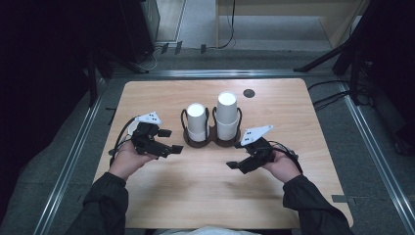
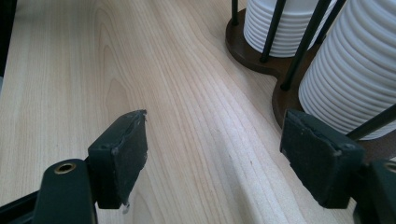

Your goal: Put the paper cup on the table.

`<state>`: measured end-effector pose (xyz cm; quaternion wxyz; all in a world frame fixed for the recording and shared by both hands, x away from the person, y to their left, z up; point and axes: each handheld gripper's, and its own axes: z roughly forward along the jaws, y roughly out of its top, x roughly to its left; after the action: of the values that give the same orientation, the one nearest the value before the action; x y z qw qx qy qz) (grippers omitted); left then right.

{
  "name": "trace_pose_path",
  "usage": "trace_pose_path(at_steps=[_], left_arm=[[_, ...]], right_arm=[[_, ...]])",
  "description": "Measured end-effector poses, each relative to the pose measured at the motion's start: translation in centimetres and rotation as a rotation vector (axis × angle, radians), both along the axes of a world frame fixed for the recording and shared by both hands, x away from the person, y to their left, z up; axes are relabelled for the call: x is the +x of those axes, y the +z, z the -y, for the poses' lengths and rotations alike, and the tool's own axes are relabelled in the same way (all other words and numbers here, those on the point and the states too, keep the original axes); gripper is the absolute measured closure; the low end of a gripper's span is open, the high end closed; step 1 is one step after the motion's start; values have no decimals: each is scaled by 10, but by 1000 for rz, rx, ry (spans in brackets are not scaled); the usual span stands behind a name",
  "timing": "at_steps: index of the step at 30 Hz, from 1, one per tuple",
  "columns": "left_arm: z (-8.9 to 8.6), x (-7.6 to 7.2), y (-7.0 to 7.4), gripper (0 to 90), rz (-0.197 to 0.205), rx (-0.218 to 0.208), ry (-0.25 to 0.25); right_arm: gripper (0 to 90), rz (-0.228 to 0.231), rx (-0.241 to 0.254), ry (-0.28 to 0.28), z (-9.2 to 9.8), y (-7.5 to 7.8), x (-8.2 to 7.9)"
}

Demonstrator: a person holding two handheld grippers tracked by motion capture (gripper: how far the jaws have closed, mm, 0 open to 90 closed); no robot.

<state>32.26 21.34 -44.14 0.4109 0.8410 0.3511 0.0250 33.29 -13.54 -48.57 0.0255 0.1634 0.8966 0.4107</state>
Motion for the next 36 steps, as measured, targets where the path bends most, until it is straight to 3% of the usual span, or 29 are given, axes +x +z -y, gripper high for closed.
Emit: trace_pose_path(at_steps=[10, 14, 21, 25, 36], left_arm=[[24, -3, -5, 139, 22, 8, -47], [31, -3, -6, 138, 26, 12, -32], [43, -4, -8, 139, 35, -7, -66], [51, -4, -12, 138, 19, -22, -68], [67, -5, -18, 138, 28, 8, -114]], right_arm=[[230, 6, -5, 8, -2, -1, -2], [230, 8, -10, 9, -2, -1, -3], [230, 10, -17, 7, -3, -3, -6], [230, 12, -16, 4, -1, -3, -8], [230, 19, -17, -5, 1, -4, -12]])
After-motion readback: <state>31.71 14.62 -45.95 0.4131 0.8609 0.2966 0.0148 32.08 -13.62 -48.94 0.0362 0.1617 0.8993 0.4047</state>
